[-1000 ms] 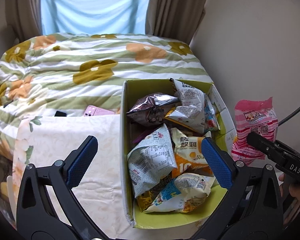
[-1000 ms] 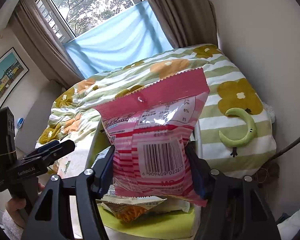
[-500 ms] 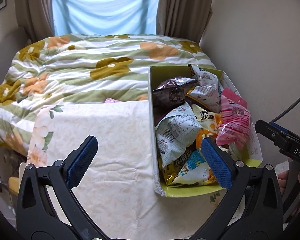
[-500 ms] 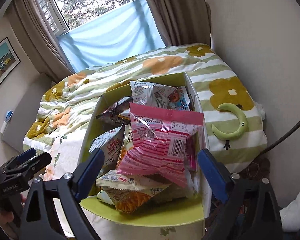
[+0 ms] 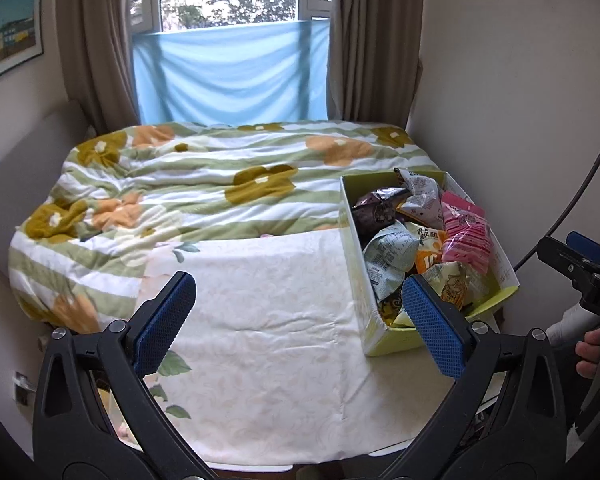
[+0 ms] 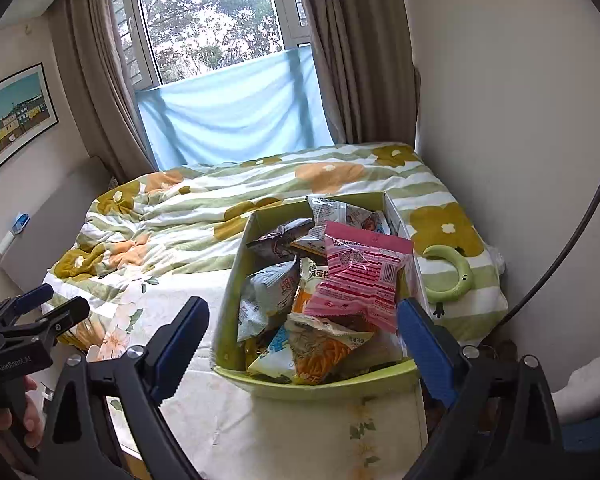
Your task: Organize snacks
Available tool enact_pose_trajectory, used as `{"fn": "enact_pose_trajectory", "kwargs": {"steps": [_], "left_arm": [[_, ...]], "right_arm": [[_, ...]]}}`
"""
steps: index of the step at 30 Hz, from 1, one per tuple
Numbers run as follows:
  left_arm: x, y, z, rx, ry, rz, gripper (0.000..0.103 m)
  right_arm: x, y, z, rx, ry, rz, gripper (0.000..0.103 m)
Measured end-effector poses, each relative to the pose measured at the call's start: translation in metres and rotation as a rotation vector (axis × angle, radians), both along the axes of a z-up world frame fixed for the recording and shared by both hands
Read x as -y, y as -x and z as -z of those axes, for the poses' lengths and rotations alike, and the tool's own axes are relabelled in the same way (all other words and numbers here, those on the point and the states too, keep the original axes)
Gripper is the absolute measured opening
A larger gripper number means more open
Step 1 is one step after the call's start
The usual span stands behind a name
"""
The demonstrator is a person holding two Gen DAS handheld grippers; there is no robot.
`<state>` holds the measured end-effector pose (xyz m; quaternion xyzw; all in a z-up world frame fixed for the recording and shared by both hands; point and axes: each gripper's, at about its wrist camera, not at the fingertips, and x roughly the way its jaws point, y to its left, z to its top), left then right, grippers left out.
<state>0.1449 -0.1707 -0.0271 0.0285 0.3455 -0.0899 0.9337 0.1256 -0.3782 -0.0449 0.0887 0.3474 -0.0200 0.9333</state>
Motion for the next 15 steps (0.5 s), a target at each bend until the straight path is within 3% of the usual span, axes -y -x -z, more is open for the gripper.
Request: {"fn": "enact_pose_trajectory", "kwargs": {"steps": [3, 10, 15], "left_arm": [[-0.013, 0.03, -0.009, 0.045, -0.025, -0.038, 0.102], [-0.038, 0.09, -0.022, 0.132, -0.043, -0.074, 0.102], [-0.041, 0.113, -0.026, 0.17, -0.071, -0.084, 0.102]], "right_arm": [[-0.021, 0.025, -0.011, 0.029, 0.06, 0.009, 0.103], [-0.054, 0.07, -0.02, 0.083, 0.105, 0.017, 0.102], [-0.064, 0.081, -0.019, 0.08, 0.1, 0.012, 0.102]]}}
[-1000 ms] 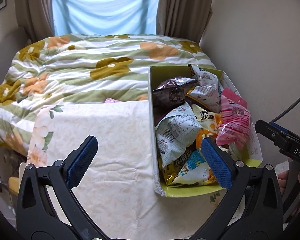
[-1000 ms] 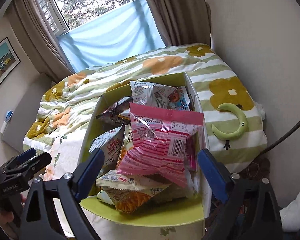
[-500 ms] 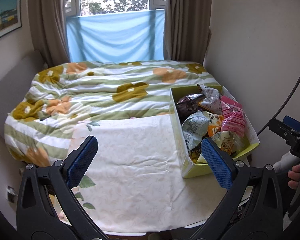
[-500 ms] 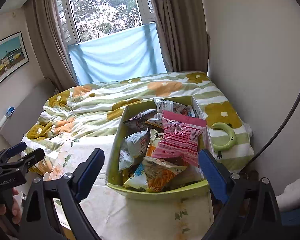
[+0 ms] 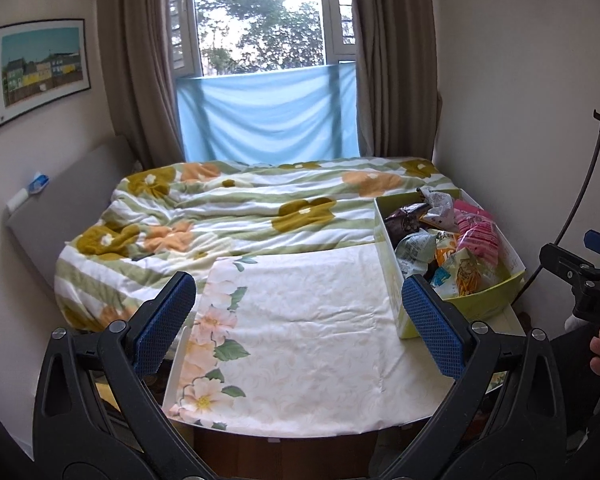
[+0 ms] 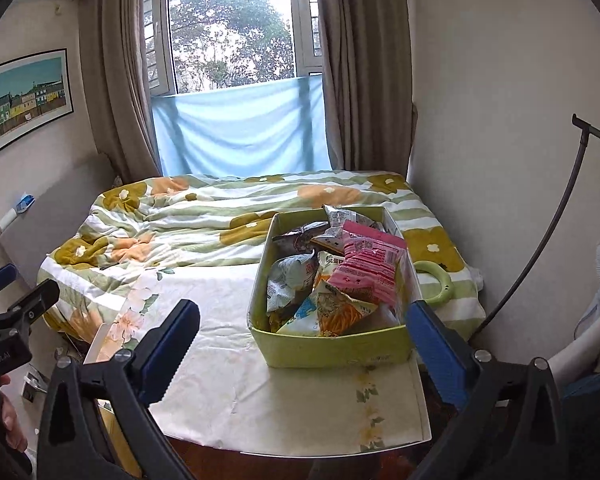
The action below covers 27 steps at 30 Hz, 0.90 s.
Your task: Organize snacks
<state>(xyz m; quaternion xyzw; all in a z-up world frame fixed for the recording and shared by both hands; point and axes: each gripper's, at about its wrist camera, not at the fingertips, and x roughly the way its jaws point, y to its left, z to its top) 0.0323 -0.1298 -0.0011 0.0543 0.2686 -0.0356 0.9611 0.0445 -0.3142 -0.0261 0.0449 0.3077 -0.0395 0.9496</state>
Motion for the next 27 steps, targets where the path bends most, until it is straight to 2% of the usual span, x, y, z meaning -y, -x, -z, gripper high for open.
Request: {"fn": "enact_pose_trajectory", "kwargs": {"steps": [27], "left_arm": [[0.004, 0.003, -0.001, 0.008, 0.015, 0.036, 0.102]], "right_arm": [[-0.013, 0.009, 0.0, 0.014, 0.022, -0.002, 0.102]]}}
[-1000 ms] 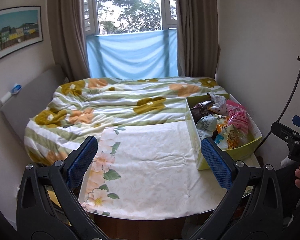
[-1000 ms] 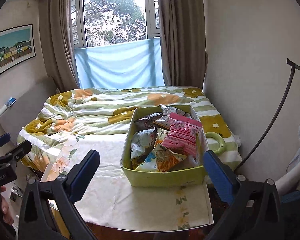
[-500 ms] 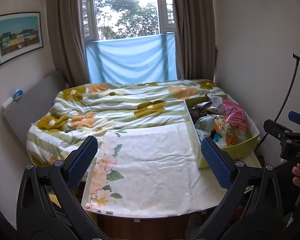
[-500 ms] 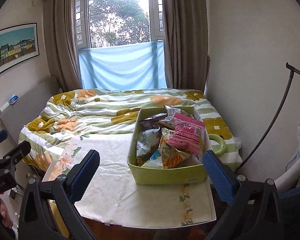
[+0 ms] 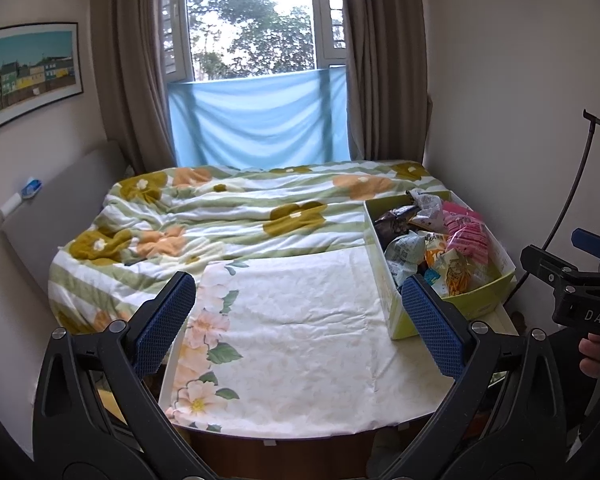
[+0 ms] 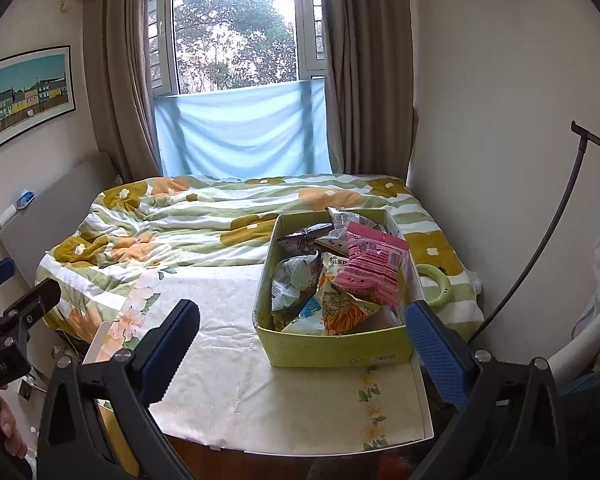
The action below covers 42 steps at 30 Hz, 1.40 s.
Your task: Organize snacks
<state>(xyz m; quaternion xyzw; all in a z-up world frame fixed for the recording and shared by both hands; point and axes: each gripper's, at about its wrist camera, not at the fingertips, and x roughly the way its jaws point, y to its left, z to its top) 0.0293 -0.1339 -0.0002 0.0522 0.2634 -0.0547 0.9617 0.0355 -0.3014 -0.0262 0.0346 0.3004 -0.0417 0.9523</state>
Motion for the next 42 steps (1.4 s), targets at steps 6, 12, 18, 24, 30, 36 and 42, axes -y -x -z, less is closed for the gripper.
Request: {"fn": "enact_pose_trajectory", "kwargs": {"steps": [6, 12, 18, 24, 30, 36, 42], "left_arm": [[-0.003, 0.0, 0.0, -0.005, 0.012, -0.004, 0.102], [-0.002, -0.001, 0.0, -0.004, 0.013, -0.002, 0.102], [-0.002, 0.002, -0.001, 0.014, 0.01, -0.005, 0.102], [-0.003, 0.003, 0.002, 0.02, 0.016, -0.009, 0.102], [-0.004, 0.004, 0.003, 0.016, 0.013, -0.009, 0.102], [-0.004, 0.007, 0.001, 0.036, 0.018, -0.012, 0.102], [-0.003, 0.009, 0.001, 0.037, 0.037, 0.008, 0.102]], "right_arm": [[0.0, 0.0, 0.002, -0.003, -0.003, -0.003, 0.102], [0.0, -0.001, 0.003, -0.005, -0.005, -0.002, 0.102], [-0.003, 0.0, 0.004, -0.005, -0.01, 0.0, 0.102], [-0.006, 0.001, 0.005, -0.005, -0.007, 0.006, 0.102], [-0.006, 0.001, 0.005, -0.006, -0.007, 0.006, 0.102], [-0.009, 0.001, 0.004, -0.007, -0.007, 0.007, 0.102], [-0.014, 0.003, 0.001, 0.001, -0.014, 0.013, 0.102]]}}
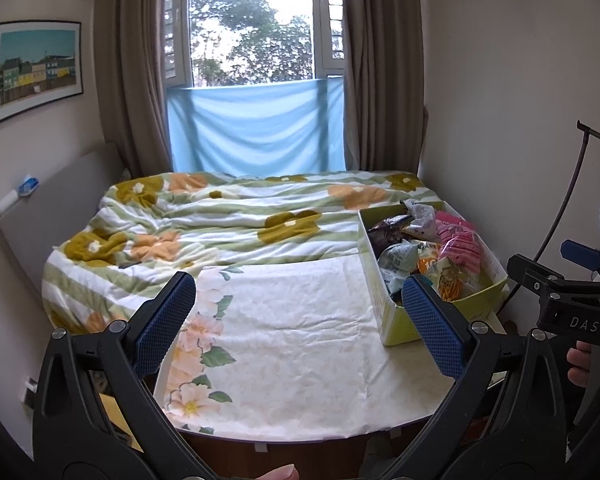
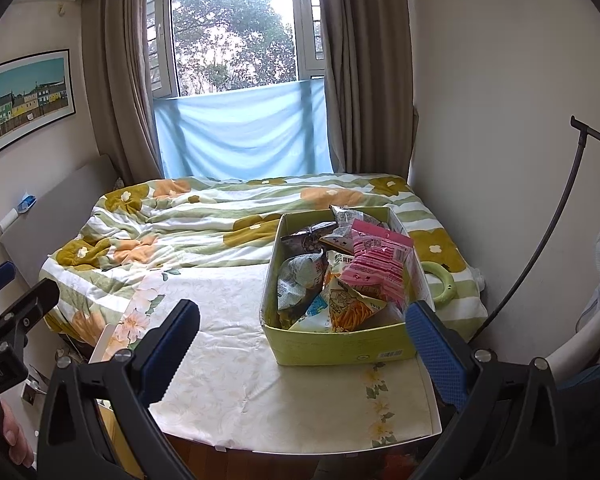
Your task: Organize snacks
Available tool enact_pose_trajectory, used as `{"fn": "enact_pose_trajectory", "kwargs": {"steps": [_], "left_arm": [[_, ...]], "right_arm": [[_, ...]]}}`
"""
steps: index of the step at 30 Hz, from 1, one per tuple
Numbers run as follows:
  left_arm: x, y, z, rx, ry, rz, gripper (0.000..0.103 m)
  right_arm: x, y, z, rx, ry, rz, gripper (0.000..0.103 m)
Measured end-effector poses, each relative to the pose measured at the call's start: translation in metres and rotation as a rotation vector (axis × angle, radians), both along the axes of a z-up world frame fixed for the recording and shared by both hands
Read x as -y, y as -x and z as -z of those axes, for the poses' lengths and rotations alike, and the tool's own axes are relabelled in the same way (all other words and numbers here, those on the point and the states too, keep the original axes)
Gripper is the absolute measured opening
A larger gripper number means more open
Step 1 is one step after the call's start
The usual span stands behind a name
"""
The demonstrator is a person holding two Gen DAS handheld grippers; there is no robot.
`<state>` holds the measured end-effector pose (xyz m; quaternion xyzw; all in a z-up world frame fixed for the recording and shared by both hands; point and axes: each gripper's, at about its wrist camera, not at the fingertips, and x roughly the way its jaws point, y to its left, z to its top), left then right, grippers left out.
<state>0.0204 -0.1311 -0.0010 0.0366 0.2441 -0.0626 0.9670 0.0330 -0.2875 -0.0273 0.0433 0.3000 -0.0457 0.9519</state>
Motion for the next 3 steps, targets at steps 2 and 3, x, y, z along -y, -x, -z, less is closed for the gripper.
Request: {"fn": "enact_pose_trajectory", "kwargs": {"steps": [2, 3], "left_arm": [[0.0011, 0.001, -0.0004, 0.006, 0.005, 0.003, 0.102], [0.002, 0.0011, -0.001, 0.009, 0.007, 0.006, 0.102]], "right_arm": [[-0.0001, 0.0002, -0.0002, -0.001, 0.001, 0.003, 0.102], [0.0008, 0.0005, -0.0004, -0.002, -0.001, 0.005, 0.102]]}}
